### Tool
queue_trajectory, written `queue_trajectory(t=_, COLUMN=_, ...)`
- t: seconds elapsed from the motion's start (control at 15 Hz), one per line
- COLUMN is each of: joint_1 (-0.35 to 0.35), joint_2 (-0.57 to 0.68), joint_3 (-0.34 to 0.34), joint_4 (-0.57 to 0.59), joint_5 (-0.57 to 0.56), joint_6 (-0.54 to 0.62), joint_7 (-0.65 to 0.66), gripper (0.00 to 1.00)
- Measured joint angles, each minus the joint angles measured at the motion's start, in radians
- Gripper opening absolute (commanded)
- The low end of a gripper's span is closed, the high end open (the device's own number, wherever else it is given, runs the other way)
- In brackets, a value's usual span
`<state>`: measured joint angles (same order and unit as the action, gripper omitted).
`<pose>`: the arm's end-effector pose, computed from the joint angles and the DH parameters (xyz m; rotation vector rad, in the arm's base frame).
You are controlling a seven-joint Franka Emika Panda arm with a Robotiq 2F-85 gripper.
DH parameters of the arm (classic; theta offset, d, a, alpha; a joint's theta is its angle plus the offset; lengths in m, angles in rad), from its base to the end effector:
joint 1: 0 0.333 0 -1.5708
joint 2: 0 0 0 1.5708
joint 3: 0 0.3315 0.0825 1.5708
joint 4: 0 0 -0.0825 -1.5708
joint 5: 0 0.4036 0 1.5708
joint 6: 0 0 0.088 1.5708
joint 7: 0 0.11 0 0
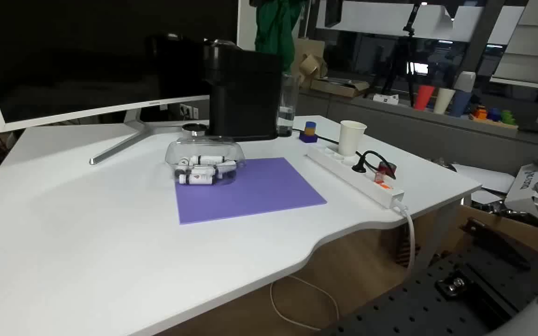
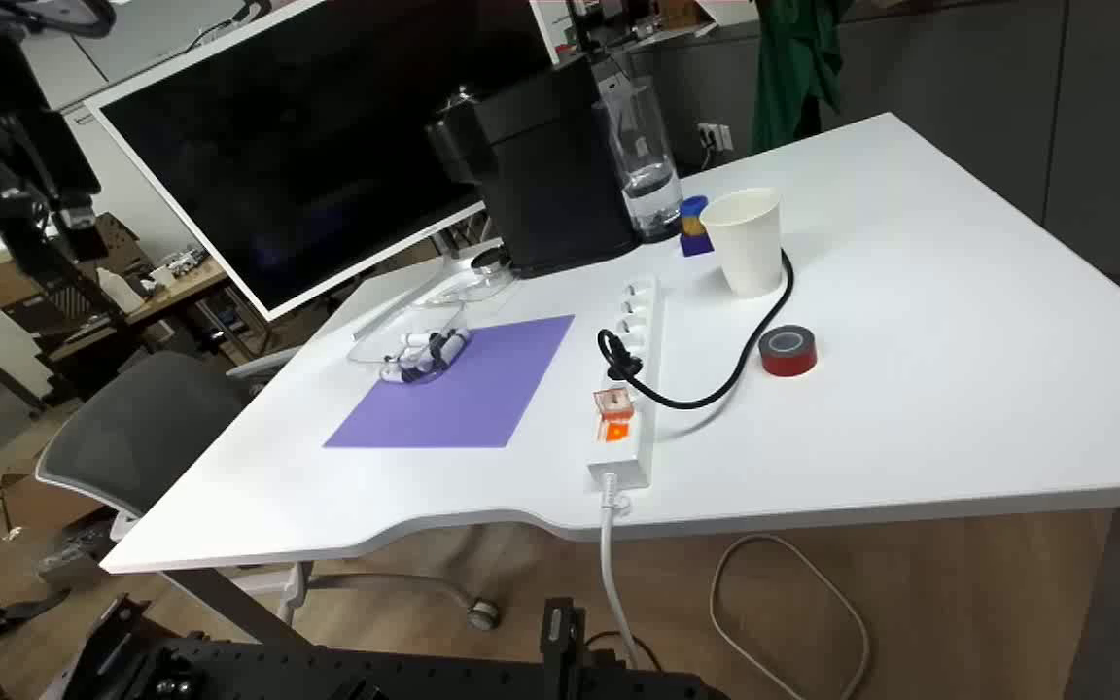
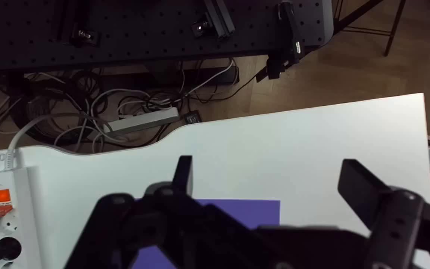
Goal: Turn off the switch on the extension cord
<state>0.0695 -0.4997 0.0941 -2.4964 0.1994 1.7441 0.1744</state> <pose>0.3660 0.0799 0.4434 -3.0076 0.1317 0.4130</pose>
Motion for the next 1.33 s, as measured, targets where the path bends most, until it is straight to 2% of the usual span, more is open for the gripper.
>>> queue_trajectory(t=0.87, joint_1=-0.001, joint_2=0.0, joint_3=0.003, joint_4=-0.002, joint_5=-0.007, joint_6=0.015, joint_7=-0.001, gripper=1.0)
queue_trajectory(t=1.07, joint_1=-0.017, joint_2=-0.004, joint_3=0.01, joint_4=-0.019, joint_5=-0.083, joint_6=0.126, joint_7=-0.001, gripper=1.0)
queue_trajectory(t=1.33, joint_1=-0.1, joint_2=0.001, joint_3=-0.012, joint_4=-0.074, joint_5=-0.273, joint_6=0.332, joint_7=-0.011, gripper=1.0)
